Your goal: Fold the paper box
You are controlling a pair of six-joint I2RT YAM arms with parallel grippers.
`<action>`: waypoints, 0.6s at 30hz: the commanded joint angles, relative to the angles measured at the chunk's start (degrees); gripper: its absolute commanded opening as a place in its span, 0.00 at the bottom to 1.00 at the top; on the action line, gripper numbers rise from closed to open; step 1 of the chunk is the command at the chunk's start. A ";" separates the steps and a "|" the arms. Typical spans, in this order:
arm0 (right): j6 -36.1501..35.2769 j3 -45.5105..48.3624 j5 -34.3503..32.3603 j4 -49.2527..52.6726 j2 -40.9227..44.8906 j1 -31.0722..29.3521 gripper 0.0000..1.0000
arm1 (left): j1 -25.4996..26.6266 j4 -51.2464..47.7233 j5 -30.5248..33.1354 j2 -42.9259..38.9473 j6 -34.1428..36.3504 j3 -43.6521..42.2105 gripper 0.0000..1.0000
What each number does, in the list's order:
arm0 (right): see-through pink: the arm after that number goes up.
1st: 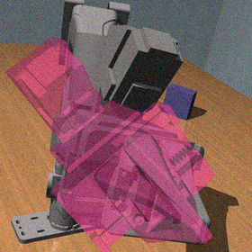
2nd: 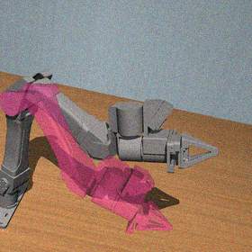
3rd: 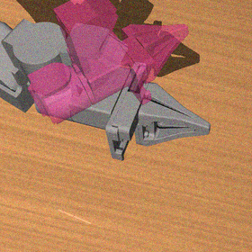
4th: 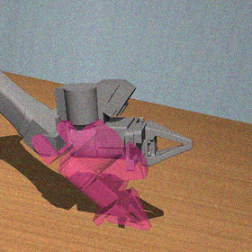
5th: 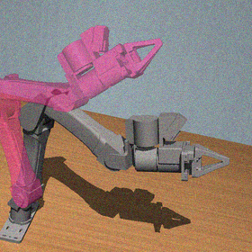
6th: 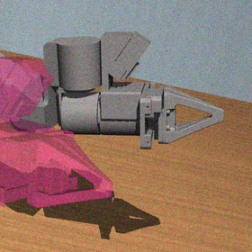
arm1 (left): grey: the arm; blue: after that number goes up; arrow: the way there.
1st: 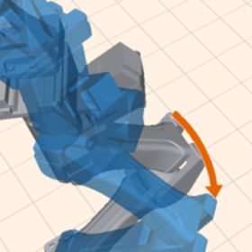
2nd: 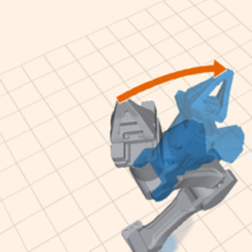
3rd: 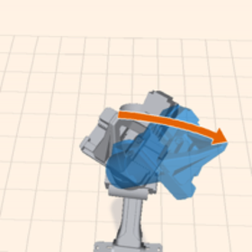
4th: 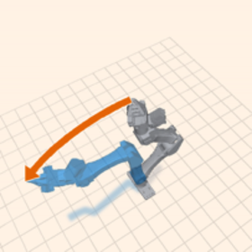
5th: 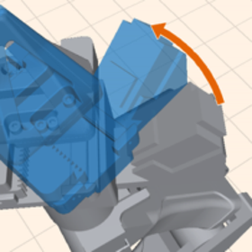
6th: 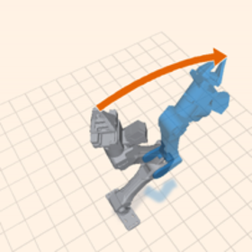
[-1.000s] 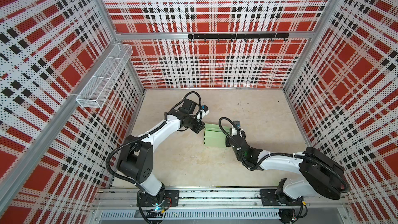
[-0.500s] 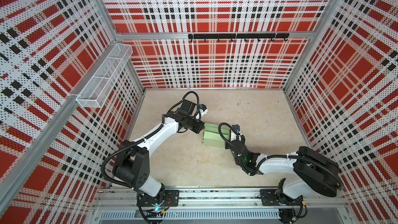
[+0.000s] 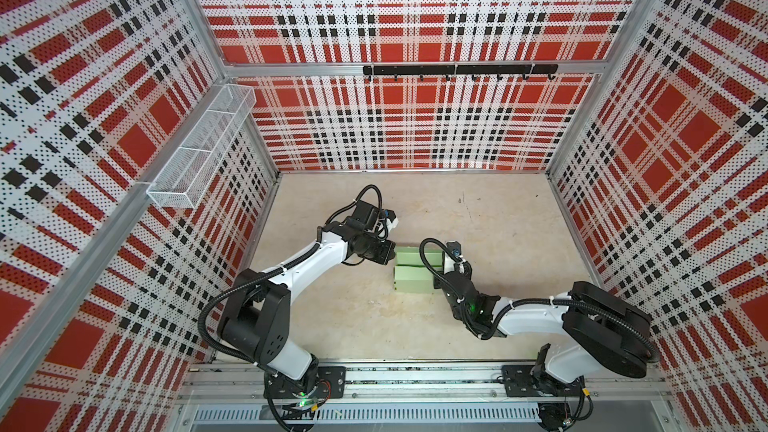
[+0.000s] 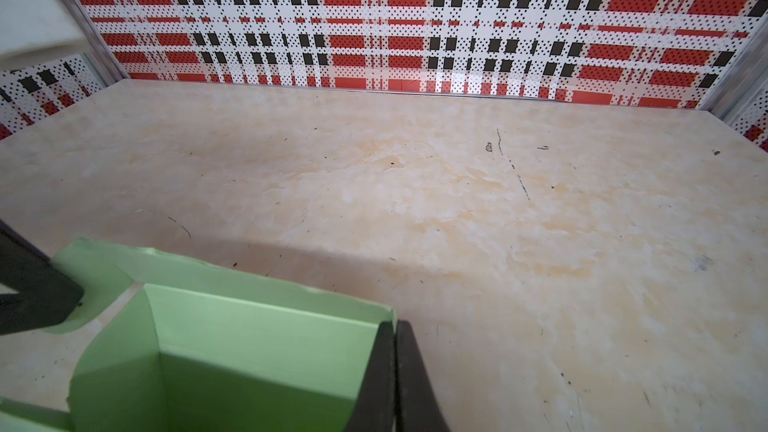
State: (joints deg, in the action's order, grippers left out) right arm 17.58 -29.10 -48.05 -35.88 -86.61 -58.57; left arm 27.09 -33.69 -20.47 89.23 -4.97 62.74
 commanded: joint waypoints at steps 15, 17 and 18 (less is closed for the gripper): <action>-4.48 8.62 11.61 14.05 29.51 1.11 0.71 | 1.45 2.32 -0.91 -0.62 2.78 1.77 0.08; -2.41 9.12 13.53 18.36 32.60 1.74 0.74 | 1.56 2.31 -0.80 -0.53 3.15 1.85 0.08; -0.95 9.12 14.21 21.22 34.02 1.91 0.76 | 1.56 2.32 -0.80 -0.54 3.11 1.84 0.08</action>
State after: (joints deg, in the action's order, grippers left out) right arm 13.91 -21.06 -38.00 -23.79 -55.61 -57.28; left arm 28.08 -32.53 -20.75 89.23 -2.46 62.96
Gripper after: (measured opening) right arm 0.749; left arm 0.082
